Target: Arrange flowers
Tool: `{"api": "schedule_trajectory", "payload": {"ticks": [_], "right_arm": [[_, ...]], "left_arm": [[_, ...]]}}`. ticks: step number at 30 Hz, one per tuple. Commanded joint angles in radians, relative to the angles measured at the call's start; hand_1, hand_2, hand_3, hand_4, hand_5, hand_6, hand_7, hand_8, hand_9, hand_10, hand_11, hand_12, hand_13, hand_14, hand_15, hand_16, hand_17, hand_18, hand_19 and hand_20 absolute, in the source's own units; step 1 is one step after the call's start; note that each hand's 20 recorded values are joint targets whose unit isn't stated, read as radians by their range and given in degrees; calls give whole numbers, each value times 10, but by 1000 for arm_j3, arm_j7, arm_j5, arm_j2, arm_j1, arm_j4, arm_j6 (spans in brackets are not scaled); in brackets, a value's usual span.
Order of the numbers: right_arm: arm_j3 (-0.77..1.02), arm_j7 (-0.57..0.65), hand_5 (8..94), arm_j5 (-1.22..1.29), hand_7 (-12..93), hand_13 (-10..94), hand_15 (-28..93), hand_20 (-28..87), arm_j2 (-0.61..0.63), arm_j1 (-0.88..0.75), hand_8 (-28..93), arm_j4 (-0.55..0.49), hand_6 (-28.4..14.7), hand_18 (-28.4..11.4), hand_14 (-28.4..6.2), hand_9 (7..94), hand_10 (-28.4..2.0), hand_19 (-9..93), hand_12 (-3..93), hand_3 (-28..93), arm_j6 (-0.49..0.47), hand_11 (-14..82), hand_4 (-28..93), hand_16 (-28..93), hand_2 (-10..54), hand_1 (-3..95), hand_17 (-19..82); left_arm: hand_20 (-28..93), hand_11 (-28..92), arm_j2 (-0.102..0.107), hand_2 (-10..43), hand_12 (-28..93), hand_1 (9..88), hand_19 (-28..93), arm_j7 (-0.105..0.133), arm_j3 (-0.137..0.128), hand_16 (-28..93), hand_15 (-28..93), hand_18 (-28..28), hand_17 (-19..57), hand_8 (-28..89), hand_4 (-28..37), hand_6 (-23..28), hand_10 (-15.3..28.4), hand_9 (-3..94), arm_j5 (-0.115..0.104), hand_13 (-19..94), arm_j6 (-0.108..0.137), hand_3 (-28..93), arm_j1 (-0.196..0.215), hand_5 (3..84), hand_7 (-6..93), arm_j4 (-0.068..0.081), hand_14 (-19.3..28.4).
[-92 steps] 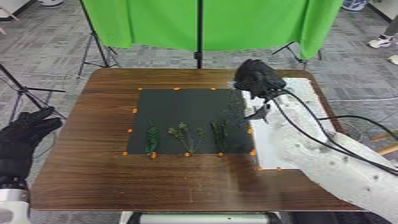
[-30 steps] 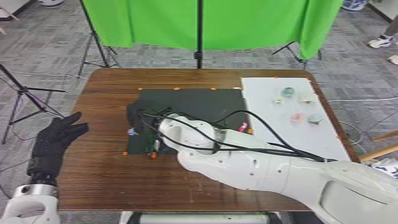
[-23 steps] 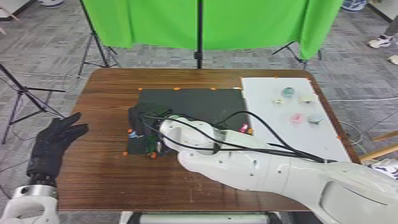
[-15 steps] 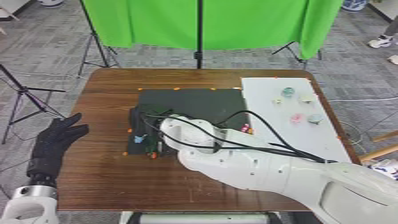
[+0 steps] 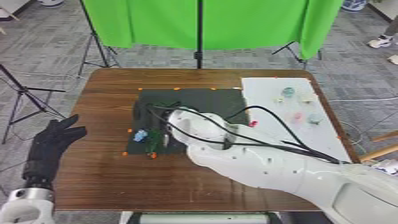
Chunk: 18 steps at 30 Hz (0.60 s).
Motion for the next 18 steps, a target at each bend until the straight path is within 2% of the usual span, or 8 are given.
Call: {"api": "schedule_trajectory", "payload": {"ticks": [1,4,7,9,13,18], "right_arm": [[196,30,530,15,159,854,507,430,198,30,-92,-176,-13,-130,-42,615,-156,932,175,673,-28,111,-157,329,-95,425,581],[324,41,514,13,138,835,518,434,295,-34,-80,-255,-22,-142,-50,598,-163,931,181,668,-39,103,-153,326,-95,401,562],[518,92,478,7,104,794,538,444,358,-143,-66,-326,-25,-163,-73,564,-178,922,191,643,-257,86,-140,320,-95,341,529],[607,141,424,33,62,740,546,459,397,-217,-51,-346,-35,-194,-110,505,-207,901,207,613,-295,70,-134,307,-95,282,480],[704,190,409,16,43,722,549,472,467,-345,-41,-341,-41,-208,-135,498,-228,889,229,571,-301,73,-130,306,-95,251,463],[756,236,434,-45,50,716,568,476,526,-451,-40,-320,-39,-214,-143,535,-225,885,252,563,-279,100,-123,306,-95,244,462]], "left_arm": [[168,180,-12,356,77,137,164,-21,-15,-40,202,134,115,-67,-283,92,171,500,1,402,5,597,37,454,67,-13,196],[168,180,-14,350,77,140,165,-23,-20,-40,203,135,114,-66,-283,92,172,501,-1,403,10,595,45,454,67,-17,196],[167,179,-16,340,77,141,165,-25,-25,-41,203,135,114,-66,-283,92,171,500,2,403,7,594,50,454,66,-21,196],[168,179,-15,334,78,142,167,-27,-22,-40,204,136,113,-66,-283,92,171,500,1,403,1,590,39,454,66,-15,197],[168,179,-18,321,79,145,169,-31,-23,-40,206,137,113,-65,-283,93,172,500,5,404,-8,587,44,454,66,-17,198],[168,179,-24,318,79,147,171,-35,-24,-40,207,138,113,-65,-283,93,173,500,7,405,-13,583,47,455,65,-19,198]]}}
